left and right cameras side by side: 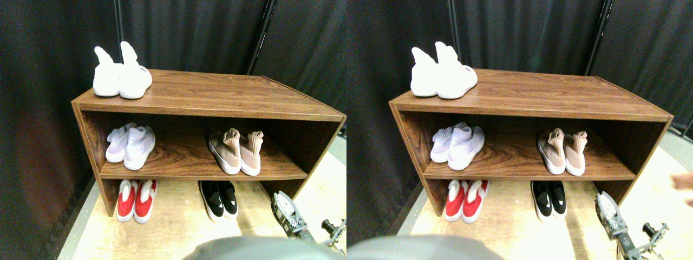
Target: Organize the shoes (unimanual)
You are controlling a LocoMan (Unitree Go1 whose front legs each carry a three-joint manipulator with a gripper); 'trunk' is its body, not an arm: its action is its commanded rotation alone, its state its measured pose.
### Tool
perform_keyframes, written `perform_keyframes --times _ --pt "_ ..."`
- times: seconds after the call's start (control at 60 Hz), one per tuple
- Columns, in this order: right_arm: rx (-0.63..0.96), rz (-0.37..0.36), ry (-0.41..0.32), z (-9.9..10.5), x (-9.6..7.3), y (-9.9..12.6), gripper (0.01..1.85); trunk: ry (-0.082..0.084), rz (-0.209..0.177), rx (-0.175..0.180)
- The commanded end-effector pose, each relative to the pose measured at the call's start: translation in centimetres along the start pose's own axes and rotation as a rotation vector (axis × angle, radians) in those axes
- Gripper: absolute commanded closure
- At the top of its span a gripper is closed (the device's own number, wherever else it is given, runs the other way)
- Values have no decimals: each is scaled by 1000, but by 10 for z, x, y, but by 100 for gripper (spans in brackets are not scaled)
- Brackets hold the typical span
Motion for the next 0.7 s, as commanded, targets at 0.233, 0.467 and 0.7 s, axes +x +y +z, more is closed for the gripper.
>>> perform_keyframes --times 0.233,0.467,0.7 --pt "14 144 25 -13 -8 42 180 -52 3 -12" --pt "-7 141 29 -20 -9 43 180 -48 8 -16" --pt "2 133 12 -23 -13 41 180 -41 4 -16"
